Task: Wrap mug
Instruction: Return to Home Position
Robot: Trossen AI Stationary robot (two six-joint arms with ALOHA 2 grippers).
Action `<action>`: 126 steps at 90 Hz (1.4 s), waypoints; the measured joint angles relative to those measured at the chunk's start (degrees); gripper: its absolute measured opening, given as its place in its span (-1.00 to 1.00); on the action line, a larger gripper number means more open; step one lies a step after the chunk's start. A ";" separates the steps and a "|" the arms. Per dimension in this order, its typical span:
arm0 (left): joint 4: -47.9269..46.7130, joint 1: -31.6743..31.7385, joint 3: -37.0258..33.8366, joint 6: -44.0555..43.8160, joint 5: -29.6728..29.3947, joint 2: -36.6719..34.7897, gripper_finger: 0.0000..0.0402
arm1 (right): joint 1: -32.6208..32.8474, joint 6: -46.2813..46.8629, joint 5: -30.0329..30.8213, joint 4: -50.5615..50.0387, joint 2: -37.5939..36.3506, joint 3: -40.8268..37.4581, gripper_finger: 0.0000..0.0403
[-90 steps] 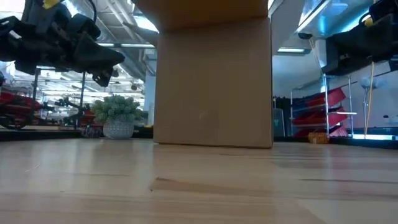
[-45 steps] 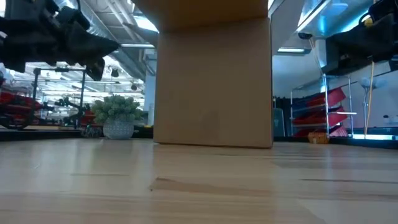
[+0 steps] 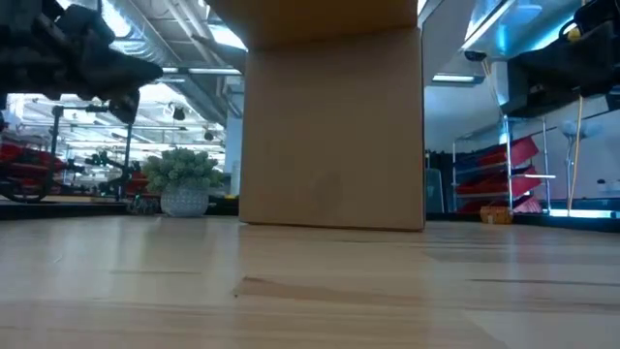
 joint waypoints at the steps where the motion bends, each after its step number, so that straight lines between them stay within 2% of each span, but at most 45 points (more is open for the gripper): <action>1: -0.03 0.00 0.00 0.04 -0.26 -0.01 -1.00 | 0.00 0.01 0.01 0.01 0.00 0.00 -0.95; 32: 0.46 0.00 0.00 3.39 0.54 0.20 -1.00 | 0.00 0.01 -0.01 0.10 0.46 -0.02 -0.95; 70: -1.23 0.00 0.00 3.07 0.09 0.53 -1.00 | 0.00 -0.01 0.01 0.06 0.42 -0.02 -0.95; 87: -1.05 0.04 0.00 -1.64 -6.99 0.69 -1.00 | 0.00 -0.01 0.01 0.03 0.42 -0.02 -0.95; 126: -1.08 0.02 0.00 -2.29 -6.67 0.70 -1.00 | 0.00 -0.01 0.00 -0.01 0.42 -0.02 -0.95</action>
